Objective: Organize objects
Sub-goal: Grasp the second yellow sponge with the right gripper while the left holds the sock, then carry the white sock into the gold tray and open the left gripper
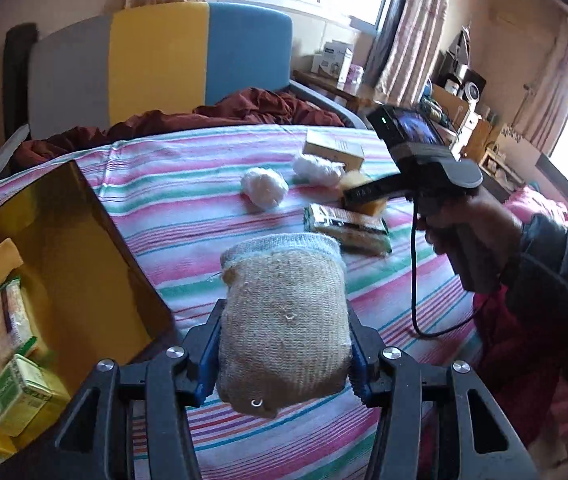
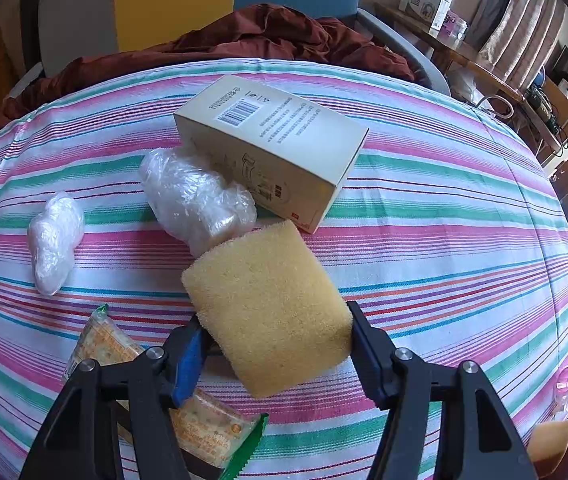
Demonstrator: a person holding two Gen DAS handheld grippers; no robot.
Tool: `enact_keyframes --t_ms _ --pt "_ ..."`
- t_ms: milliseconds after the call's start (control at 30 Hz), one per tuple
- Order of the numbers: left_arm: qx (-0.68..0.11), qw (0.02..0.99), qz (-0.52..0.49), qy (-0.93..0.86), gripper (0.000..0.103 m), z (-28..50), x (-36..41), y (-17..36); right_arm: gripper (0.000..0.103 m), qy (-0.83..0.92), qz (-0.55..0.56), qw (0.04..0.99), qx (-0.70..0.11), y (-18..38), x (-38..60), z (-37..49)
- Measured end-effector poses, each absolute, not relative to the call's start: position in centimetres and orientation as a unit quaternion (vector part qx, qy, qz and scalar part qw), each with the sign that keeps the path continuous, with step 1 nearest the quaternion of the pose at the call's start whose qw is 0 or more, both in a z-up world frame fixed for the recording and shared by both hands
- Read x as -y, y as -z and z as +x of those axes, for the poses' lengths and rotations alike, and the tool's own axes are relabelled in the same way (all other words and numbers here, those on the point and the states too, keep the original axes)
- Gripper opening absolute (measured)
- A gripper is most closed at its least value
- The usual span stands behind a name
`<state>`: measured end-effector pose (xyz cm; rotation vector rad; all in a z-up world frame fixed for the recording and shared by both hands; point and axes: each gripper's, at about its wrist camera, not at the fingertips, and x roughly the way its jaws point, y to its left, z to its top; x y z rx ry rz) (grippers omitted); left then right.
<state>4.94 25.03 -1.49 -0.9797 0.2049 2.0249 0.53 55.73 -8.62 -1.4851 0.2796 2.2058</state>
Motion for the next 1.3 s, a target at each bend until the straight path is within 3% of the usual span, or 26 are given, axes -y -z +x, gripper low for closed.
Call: enact_keyframes --t_ms 233,600,900,1300 --pt "-0.009 0.323 -0.398 -0.859 0.053 -0.5 -17.2 -0.8 0.064 -0.802 -0.542 0.234 -0.093 8.7 -55.6 0.5" --pt "0.127 0.105 -0.379 -0.911 0.053 -7.2 1.6 -2.7 0.064 -0.801 -0.543 0.243 -0.069 8.9 -55.4 0.3" --pt "0.078 0.154 -0.428 -0.887 0.053 -7.8 -2.4 0.8 0.064 -0.8 -0.542 0.248 -0.06 8.9 -54.9 0.4" --pt "0.024 0.103 -0.495 -0.862 0.054 -11.0 -6.1 6.5 0.064 -0.8 -0.544 0.246 -0.056 8.9 -54.6 0.4"
